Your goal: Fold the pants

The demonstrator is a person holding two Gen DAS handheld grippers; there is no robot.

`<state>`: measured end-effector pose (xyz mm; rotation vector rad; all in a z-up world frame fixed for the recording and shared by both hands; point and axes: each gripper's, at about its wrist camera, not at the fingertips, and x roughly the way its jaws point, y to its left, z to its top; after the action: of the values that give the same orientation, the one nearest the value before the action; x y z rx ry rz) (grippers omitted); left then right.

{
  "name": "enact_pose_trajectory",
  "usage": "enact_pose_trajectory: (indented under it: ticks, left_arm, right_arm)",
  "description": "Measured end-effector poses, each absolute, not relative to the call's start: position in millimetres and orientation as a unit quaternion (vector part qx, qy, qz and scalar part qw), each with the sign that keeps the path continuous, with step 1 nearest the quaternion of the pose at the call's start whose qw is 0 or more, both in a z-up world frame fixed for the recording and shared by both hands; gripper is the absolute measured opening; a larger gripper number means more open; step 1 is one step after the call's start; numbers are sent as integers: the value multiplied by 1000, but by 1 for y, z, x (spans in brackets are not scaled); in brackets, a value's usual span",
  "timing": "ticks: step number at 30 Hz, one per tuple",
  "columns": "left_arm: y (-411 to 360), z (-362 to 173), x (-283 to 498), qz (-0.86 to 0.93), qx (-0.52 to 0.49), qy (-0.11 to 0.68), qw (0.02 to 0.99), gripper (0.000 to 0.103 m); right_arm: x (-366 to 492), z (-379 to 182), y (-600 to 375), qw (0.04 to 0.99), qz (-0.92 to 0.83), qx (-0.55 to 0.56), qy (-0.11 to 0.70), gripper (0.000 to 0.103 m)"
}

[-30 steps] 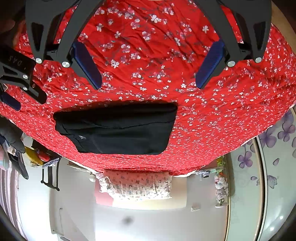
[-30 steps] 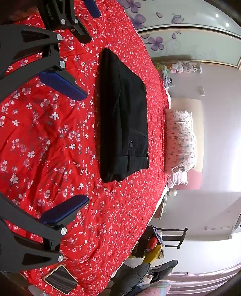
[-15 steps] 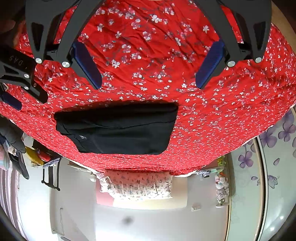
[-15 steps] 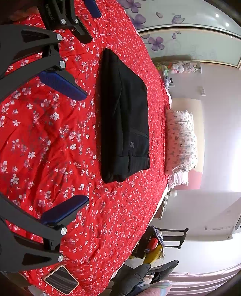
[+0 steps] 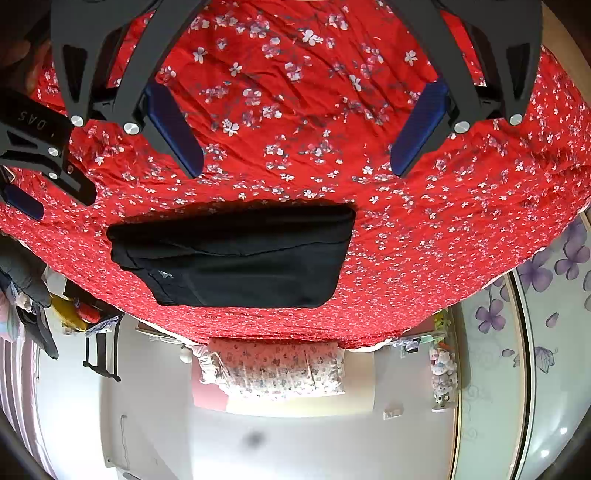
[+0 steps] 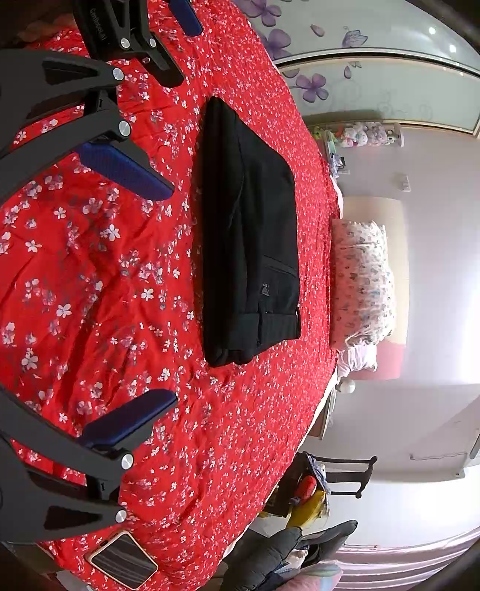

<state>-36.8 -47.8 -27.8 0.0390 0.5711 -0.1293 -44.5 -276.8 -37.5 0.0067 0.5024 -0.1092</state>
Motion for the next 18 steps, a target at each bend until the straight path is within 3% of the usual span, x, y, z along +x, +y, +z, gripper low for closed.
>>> enact_pose_trajectory:
  ticks: [18]
  left_arm:
    - [-41,-27,-35,-58,16,275,960,101]
  right_arm:
    - [-39,-41,-281,966,-49,4,255,102]
